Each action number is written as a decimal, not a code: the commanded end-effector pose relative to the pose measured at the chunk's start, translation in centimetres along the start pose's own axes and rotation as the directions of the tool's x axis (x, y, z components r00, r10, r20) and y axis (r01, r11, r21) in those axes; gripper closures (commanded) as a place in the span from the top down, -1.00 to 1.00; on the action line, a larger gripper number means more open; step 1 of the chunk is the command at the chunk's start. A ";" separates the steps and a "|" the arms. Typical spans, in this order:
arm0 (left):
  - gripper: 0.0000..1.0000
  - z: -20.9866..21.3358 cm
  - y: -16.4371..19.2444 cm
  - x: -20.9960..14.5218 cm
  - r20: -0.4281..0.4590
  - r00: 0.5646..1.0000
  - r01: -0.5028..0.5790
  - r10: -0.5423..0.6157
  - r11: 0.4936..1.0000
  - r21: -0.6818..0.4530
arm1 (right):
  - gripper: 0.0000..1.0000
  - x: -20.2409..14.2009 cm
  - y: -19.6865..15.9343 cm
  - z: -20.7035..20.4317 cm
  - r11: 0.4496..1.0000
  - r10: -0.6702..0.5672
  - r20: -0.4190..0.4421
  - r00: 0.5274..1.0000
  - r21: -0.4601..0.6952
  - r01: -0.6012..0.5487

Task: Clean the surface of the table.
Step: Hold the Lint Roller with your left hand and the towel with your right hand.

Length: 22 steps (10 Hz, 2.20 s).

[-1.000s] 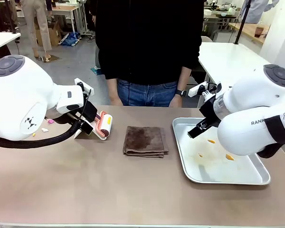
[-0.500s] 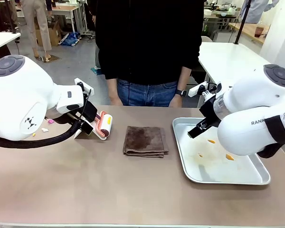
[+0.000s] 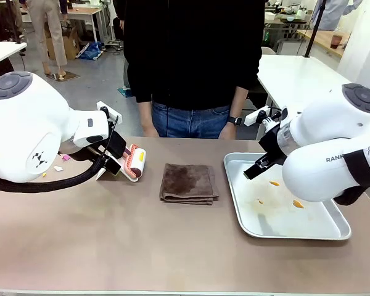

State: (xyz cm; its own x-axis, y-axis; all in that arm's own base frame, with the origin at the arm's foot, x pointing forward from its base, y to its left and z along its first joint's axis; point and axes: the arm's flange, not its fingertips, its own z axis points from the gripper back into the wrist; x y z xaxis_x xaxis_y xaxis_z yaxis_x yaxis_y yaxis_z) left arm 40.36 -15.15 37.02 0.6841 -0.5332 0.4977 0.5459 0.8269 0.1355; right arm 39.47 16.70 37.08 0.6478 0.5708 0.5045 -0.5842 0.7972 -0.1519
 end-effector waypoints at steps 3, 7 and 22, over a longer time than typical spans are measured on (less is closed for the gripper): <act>1.00 0.0 0.0 0.0 0.000 1.000 0.001 -0.001 1.000 0.000 | 1.00 0.0 0.0 0.0 1.000 0.000 0.001 1.000 0.000 0.000; 1.00 0.0 0.0 0.0 0.000 1.000 0.000 0.000 1.000 0.000 | 1.00 0.0 0.0 0.0 1.000 0.000 0.000 1.000 0.000 0.000; 1.00 12.1 18.8 -17.3 0.241 0.830 -0.135 0.503 0.601 -0.787 | 1.00 -15.4 -14.4 20.0 0.463 -0.742 -0.086 0.665 0.652 0.601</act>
State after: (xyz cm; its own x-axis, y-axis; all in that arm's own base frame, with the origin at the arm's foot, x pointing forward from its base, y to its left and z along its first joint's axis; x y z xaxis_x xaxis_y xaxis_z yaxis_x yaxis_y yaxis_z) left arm 31.88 12.82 42.13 0.7064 -0.0154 0.7076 0.6313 0.4657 -0.6201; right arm 30.45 -6.96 53.72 0.9091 -0.1612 0.3842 -0.2058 0.6281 0.7504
